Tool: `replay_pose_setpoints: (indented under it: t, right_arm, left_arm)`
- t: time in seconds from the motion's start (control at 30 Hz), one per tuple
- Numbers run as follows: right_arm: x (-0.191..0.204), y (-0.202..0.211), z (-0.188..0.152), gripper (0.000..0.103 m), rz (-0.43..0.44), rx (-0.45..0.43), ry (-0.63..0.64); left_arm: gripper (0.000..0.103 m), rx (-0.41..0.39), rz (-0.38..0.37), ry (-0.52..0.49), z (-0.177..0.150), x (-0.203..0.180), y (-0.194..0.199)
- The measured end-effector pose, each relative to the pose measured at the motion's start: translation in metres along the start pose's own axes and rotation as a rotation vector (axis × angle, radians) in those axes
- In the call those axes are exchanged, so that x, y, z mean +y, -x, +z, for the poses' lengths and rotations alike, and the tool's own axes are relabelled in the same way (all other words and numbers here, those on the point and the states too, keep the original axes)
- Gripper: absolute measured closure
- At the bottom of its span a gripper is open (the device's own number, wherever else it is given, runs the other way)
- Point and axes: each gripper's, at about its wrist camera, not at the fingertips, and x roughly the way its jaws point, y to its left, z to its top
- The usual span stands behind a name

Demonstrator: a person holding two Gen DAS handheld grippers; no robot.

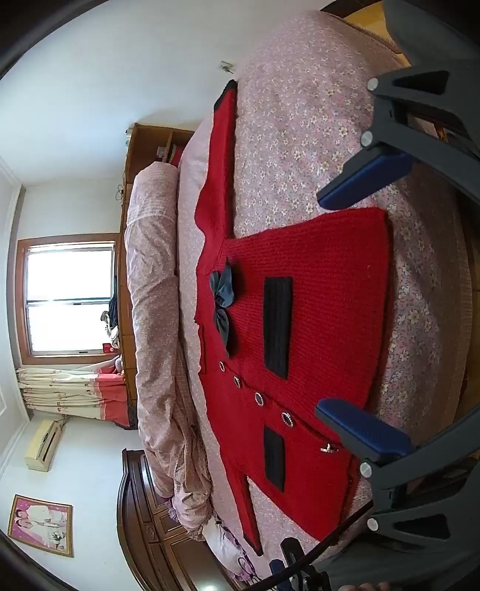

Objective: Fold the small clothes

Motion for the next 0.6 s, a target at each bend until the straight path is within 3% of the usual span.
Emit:
replay_pose_setpoints:
  t: [0.6]
  right_arm:
    - [0.0031,-0.0013,0.0018,0.0,-0.001,0.004,0.005]
  left_arm:
    - [0.004,0.017,0.008,0.018,-0.0023,0.0052,-0.0047]
